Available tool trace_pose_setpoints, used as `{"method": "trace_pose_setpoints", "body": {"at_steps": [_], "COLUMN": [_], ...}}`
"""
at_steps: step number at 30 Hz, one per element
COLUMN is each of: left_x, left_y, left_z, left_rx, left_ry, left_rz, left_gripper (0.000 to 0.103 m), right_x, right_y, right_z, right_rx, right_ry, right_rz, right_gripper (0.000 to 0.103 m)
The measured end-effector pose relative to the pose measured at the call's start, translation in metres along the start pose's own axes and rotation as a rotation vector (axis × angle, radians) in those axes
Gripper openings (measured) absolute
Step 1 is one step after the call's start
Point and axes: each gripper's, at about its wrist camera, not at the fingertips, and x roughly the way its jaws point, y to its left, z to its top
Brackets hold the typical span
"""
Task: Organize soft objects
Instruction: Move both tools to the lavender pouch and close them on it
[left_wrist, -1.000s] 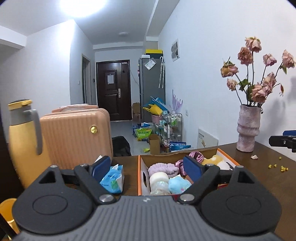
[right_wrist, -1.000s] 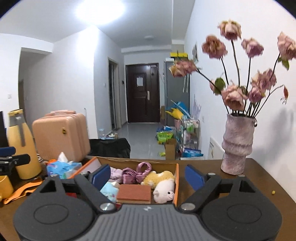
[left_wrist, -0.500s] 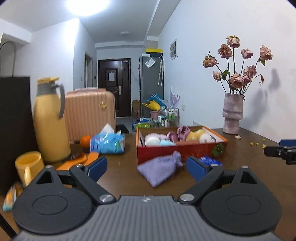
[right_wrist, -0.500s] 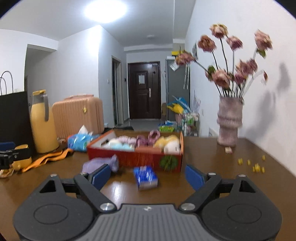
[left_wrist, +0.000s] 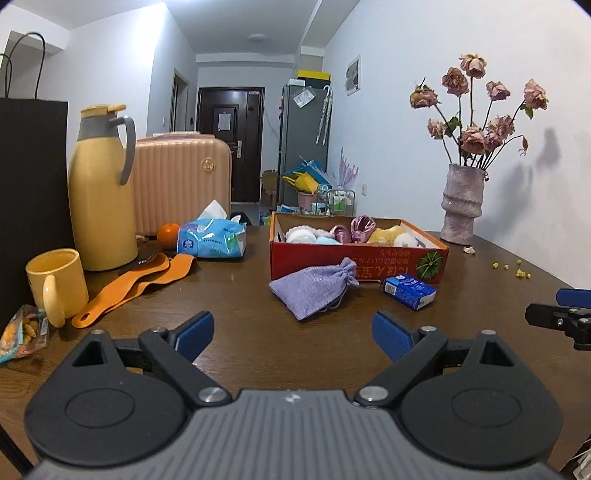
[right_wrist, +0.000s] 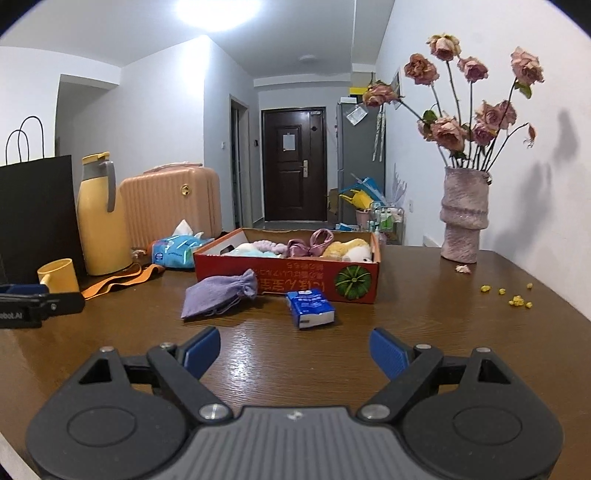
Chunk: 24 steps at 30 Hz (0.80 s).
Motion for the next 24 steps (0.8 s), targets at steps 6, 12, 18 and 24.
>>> {"method": "trace_pose_setpoints", "body": {"at_steps": [6,12,18,24], "left_x": [0.033,0.085,0.155,0.220], "left_y": [0.010,0.023,0.032,0.039], "left_z": [0.000,0.014,0.029,0.039], "left_rx": [-0.038,-0.097,-0.135,-0.160], "left_ry": [0.049,0.107,0.205,0.277], "left_rz": [0.006,-0.014,-0.126,-0.174], "left_gripper": [0.092,0.081,0.067,0.060], "right_x": [0.030,0.083,0.160,0.242], "right_y": [0.000,0.008,0.025,0.034], "right_z": [0.007,0.022,0.040,0.061], "right_rx": [0.006,0.029,0.031,0.077], "right_ry": [0.027,0.071,0.110,0.166], "right_rz": [0.018,0.094,0.142,0.187], "right_gripper": [0.088,0.087,0.085,0.081]}}
